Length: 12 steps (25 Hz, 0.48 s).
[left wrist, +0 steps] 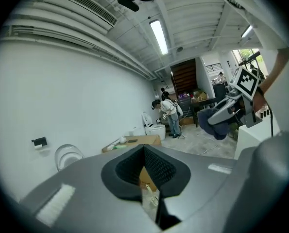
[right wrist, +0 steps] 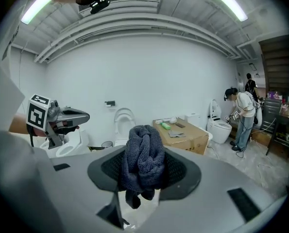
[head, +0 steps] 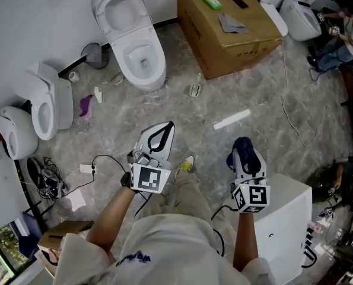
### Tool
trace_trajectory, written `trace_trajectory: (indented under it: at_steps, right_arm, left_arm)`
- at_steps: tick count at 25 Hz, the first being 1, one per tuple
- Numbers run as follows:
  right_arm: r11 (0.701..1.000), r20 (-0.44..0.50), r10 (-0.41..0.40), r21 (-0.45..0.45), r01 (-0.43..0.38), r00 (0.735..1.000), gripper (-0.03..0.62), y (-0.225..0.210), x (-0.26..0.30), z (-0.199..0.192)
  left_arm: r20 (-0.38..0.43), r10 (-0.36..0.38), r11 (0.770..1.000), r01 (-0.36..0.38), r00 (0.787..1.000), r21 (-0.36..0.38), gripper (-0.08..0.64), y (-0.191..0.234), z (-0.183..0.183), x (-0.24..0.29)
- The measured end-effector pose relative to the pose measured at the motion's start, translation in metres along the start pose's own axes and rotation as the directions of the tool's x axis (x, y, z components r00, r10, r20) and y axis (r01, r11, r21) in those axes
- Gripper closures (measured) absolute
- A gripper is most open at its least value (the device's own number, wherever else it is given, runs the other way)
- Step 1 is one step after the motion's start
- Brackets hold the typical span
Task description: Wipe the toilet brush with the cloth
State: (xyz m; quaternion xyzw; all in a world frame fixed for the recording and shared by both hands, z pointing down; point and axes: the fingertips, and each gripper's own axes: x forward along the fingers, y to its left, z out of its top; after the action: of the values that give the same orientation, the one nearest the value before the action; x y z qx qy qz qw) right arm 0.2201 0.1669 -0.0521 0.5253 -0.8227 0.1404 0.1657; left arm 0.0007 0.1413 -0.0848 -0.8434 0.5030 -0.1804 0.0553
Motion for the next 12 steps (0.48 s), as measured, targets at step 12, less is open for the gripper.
trace_trajectory:
  at_steps: [12]
  right_arm:
    - [0.999, -0.028, 0.007, -0.038, -0.008, 1.0, 0.416, -0.018, 0.103, 0.008]
  left_arm:
    - [-0.015, -0.053, 0.988, 0.055, 0.998, 0.143, 0.558, 0.025, -0.023, 0.081]
